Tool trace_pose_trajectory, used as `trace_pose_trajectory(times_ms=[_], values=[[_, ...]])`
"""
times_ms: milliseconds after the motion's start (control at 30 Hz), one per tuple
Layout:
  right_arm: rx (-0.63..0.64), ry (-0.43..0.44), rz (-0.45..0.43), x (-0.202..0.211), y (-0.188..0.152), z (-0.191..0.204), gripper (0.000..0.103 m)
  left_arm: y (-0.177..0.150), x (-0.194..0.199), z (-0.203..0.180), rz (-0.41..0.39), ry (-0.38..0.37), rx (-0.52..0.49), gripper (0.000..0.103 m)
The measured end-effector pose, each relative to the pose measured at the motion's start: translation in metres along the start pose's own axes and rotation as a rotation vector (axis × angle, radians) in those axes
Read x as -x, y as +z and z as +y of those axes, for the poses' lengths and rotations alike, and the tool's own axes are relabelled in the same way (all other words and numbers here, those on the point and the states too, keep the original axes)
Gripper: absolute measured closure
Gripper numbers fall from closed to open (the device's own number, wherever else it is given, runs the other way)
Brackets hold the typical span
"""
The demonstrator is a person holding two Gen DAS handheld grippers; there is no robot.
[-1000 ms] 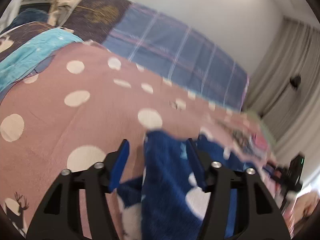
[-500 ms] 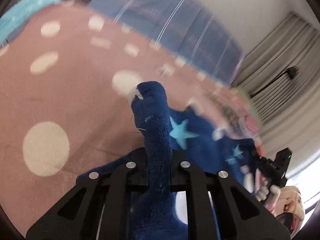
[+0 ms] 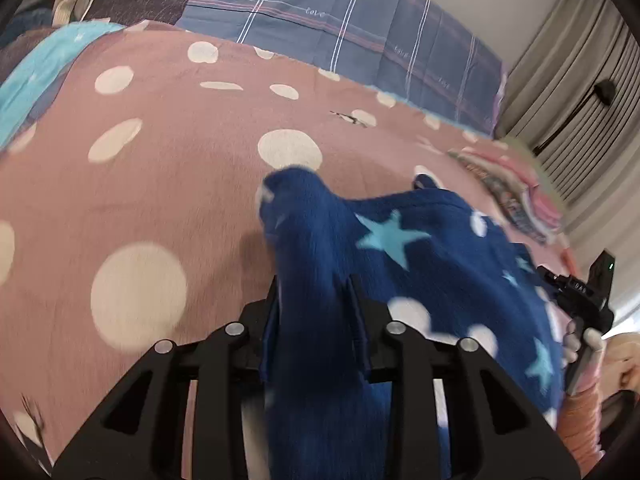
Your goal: Fold small clothes
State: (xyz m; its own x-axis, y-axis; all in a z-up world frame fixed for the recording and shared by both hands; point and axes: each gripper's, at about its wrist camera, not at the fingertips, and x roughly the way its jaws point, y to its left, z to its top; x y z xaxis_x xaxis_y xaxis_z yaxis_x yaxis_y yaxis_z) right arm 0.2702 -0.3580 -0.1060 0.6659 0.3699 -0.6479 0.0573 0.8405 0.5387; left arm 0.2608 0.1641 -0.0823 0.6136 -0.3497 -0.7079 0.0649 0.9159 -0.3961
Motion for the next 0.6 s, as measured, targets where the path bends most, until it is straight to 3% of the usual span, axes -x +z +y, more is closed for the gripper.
trace_pose_trajectory(times_ms=[67,133,267,400,533,600], values=[[0.044,-0.010,-0.041,0.032,-0.007,-0.002,0.072,-0.011,0.022,0.001,-0.030,-0.019,0.003,0.061],[0.071,0.008,-0.039,0.060,-0.020,-0.007,0.067,-0.030,0.053,0.001,-0.062,-0.053,0.006,0.058],[0.124,0.041,-0.004,0.100,-0.069,-0.015,0.063,-0.093,0.103,-0.004,-0.083,-0.083,-0.019,0.047],[0.078,0.070,0.045,0.118,-0.126,-0.031,0.060,-0.143,0.110,0.008,-0.039,-0.092,0.043,0.047],[-0.002,0.103,0.050,0.123,-0.164,-0.045,0.059,-0.170,0.102,0.019,-0.019,-0.165,0.120,0.048],[-0.023,0.119,0.034,0.129,-0.170,-0.045,0.059,-0.174,0.103,0.019,-0.048,-0.114,0.115,0.094]])
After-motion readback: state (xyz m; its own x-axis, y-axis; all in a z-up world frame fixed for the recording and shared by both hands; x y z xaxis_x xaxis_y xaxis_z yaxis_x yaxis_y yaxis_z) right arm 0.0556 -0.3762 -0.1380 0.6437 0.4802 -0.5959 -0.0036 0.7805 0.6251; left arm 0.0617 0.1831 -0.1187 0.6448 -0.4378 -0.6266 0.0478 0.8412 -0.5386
